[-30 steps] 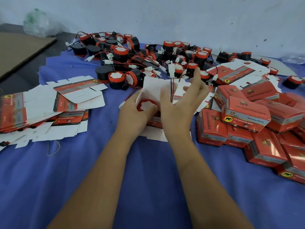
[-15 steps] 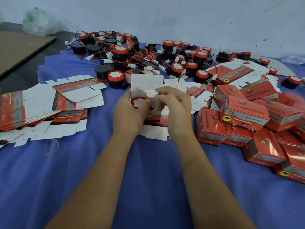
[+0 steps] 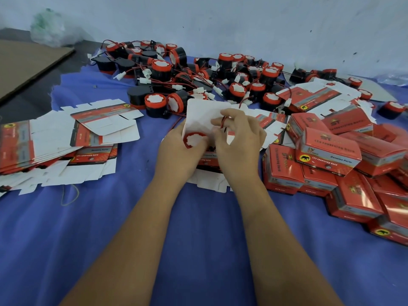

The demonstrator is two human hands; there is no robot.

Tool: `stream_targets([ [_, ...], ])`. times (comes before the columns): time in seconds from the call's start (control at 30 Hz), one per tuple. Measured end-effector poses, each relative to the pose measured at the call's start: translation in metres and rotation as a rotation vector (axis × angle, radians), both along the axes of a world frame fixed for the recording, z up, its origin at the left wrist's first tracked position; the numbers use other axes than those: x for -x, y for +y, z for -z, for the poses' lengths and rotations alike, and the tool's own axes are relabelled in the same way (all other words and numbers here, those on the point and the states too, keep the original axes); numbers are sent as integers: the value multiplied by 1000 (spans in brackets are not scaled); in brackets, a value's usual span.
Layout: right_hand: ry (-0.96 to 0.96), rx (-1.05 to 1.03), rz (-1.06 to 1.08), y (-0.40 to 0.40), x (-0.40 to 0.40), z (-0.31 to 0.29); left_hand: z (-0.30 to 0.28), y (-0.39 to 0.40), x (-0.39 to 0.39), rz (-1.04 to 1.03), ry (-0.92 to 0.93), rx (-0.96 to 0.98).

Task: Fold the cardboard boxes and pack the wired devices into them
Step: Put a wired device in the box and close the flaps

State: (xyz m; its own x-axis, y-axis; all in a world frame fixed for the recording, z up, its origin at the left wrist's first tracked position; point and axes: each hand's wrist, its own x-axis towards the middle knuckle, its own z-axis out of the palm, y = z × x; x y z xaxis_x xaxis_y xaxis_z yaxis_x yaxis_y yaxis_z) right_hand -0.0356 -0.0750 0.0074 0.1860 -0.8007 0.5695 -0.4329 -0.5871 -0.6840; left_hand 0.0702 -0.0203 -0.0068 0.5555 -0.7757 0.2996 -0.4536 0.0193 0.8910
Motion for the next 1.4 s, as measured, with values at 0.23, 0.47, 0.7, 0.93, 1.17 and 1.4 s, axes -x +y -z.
stream_targets([
  [0.23, 180, 313, 30, -1, -3, 9, 2, 0, -3, -98, 45, 14],
  [0.47, 244, 414, -3, 3, -1, 2, 2, -1, -3, -116, 51, -9],
  [0.7, 332, 549, 143, 8, -1, -2, -1, -1, -3, -204, 3, -63],
  [0.93, 250, 605, 194, 2, -3, -1, -1, 0, -1, -144, 2, -5],
  [1.17, 392, 659, 164, 9, -3, -5, 2, -2, -3, -200, 6, -9],
  [1.4, 505, 576, 236, 23, -9, -14, 8, -6, -5, -274, -3, -38],
])
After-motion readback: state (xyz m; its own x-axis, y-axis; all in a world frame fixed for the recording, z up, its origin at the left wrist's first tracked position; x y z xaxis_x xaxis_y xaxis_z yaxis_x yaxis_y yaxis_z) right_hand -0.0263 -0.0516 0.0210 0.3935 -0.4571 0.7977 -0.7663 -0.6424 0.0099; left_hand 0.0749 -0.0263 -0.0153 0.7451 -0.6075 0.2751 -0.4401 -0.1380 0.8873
